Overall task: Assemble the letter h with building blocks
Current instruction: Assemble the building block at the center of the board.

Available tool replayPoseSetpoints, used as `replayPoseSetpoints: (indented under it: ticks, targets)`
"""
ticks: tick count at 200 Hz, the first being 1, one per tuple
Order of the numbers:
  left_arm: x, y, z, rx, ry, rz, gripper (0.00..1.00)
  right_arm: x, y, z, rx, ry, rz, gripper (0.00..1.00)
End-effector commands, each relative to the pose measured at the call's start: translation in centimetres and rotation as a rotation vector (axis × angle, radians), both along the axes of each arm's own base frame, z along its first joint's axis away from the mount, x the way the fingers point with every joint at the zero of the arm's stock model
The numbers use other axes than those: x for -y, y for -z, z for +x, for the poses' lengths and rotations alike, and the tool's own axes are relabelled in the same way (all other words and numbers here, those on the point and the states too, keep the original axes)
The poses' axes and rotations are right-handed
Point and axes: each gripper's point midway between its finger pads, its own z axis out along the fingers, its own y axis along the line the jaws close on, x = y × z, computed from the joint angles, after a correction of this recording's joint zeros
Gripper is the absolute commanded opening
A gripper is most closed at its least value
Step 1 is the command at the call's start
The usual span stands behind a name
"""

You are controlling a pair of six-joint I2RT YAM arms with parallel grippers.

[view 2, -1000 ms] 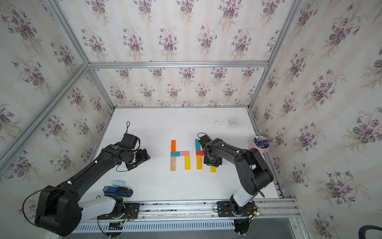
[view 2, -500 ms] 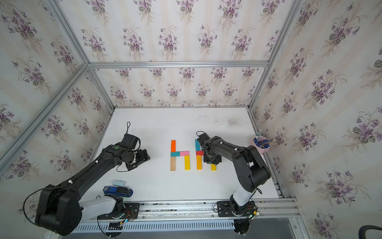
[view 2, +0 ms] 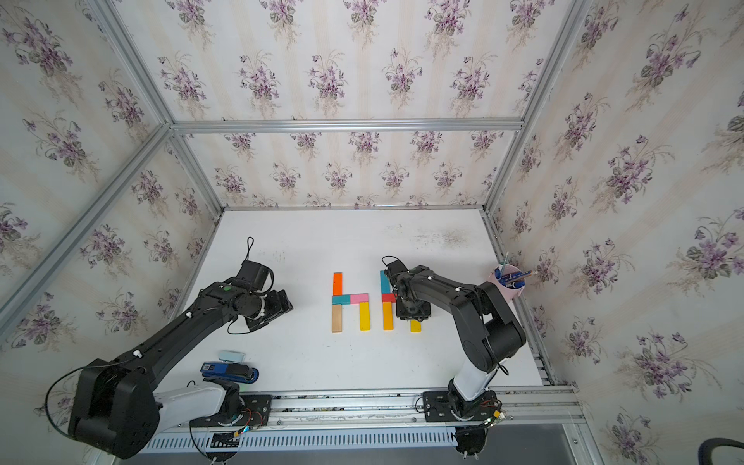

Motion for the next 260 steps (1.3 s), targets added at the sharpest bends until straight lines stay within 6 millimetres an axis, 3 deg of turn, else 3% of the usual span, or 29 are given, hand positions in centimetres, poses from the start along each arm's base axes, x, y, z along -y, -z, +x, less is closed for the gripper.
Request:
replayPoseSetpoints:
  ticks: [1,82,260]
  targets:
    - [-0.1,-0.1,0.0,0.005,0.007,0.004,0.86,0.0,0.4,0.0,-0.007,-0.002,-0.003,0.42]
    - [-0.1,-0.2,0.1,0.007,0.006,0.005,0.86,0.2,0.5,0.3,-0.007,-0.012,-0.028,0.33]
    - [0.0,-0.3,0.3,0.003,0.009,0.005,0.86,0.6,0.7,1.0,-0.005,-0.032,-0.073,0.32]
